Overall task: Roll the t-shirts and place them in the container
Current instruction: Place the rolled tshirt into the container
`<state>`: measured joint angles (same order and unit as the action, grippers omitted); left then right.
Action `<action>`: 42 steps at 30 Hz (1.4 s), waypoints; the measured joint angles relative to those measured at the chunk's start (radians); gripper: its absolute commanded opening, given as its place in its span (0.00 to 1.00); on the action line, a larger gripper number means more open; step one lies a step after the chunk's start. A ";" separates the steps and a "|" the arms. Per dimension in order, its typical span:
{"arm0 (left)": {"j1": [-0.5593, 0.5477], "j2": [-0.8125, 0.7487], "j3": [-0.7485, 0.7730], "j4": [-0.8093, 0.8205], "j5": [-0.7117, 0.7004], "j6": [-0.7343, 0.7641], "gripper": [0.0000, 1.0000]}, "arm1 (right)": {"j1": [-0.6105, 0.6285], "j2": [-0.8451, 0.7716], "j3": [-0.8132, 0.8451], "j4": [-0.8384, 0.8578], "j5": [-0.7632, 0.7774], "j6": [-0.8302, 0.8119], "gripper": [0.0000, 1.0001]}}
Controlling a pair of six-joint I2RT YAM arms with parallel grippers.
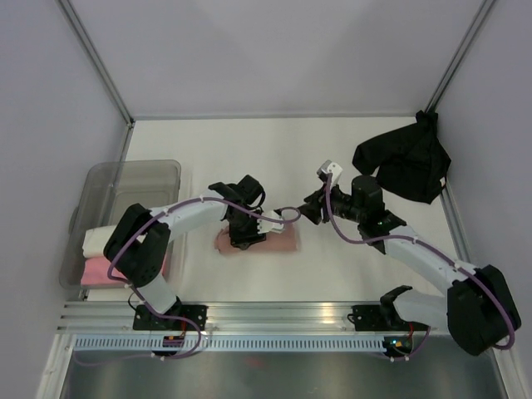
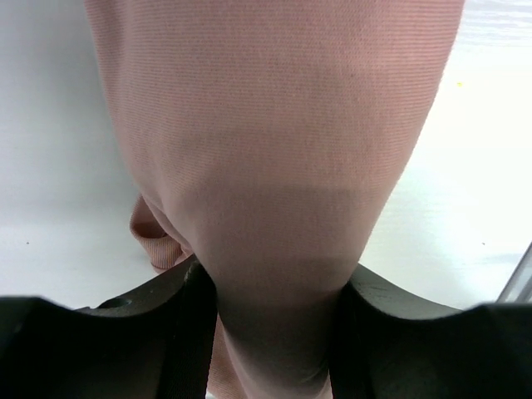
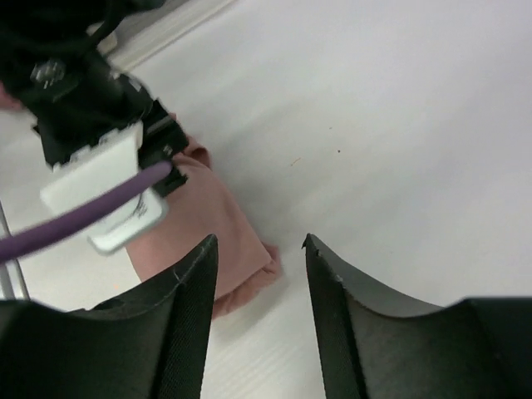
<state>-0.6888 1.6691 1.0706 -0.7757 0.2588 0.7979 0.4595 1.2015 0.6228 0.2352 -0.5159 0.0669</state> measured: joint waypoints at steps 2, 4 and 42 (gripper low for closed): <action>0.002 0.000 0.010 -0.023 0.017 0.010 0.54 | 0.005 -0.073 -0.028 -0.035 -0.030 -0.137 0.57; 0.002 0.002 0.023 -0.045 0.034 0.019 0.55 | 0.020 -0.126 -0.046 -0.091 -0.039 -0.273 0.60; 0.064 0.028 0.061 -0.112 0.118 0.056 0.54 | 0.466 -0.073 -0.172 -0.169 0.339 -0.705 0.68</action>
<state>-0.6247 1.6974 1.1320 -0.8879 0.3767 0.8543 0.9257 1.1282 0.4503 0.0666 -0.1772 -0.6380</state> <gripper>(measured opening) 0.543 0.684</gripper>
